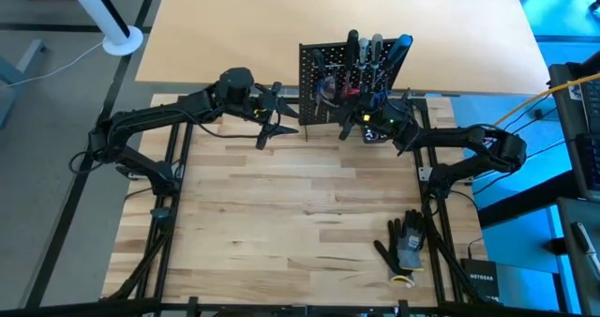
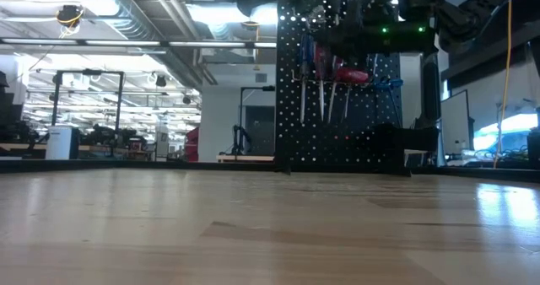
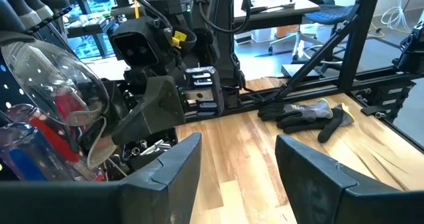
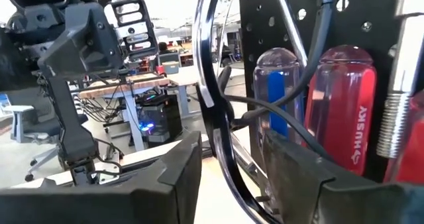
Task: Hang tools onto peg board
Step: Hang the black safety glasses on the peg board, then adjust the peg board
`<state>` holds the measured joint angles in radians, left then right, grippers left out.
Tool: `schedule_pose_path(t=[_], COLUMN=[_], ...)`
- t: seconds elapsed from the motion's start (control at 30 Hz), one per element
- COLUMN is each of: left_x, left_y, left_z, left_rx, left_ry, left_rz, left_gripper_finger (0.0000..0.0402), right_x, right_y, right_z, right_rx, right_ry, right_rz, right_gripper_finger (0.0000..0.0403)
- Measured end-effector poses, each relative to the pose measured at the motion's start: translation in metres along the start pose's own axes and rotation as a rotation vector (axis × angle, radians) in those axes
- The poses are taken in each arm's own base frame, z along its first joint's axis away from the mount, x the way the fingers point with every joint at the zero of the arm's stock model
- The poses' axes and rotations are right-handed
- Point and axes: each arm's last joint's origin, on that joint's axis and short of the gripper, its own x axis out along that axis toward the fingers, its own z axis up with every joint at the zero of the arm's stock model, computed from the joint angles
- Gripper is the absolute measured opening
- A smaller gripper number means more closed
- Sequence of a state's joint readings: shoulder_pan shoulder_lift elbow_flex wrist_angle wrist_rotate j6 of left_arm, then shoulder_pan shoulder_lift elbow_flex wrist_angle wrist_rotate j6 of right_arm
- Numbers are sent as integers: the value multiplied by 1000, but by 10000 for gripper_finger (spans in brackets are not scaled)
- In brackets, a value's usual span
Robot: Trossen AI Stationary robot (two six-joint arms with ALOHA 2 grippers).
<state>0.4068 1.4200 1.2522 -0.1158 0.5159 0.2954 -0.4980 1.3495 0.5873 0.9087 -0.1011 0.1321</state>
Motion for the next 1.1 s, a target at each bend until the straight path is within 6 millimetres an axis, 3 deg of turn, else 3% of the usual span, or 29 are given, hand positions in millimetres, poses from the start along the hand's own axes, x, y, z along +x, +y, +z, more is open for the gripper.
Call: schedule_pose_path(t=[0.37, 0.83, 1.1], left_x=[0, 0, 0], left_y=[0, 0, -1], left_z=[0, 0, -1], left_rx=[-1, 1, -55], left_ry=[2, 1, 6], left_rz=[0, 0, -13], left_gripper_finger=[184, 184, 184], right_x=[-6, -35, -54], right_y=[2, 9, 40], right_z=[4, 39, 60], right_rx=[-19, -80, -74], right_ry=[47, 36, -33], right_rz=[-1, 4, 169], right_gripper_finger=[163, 163, 163])
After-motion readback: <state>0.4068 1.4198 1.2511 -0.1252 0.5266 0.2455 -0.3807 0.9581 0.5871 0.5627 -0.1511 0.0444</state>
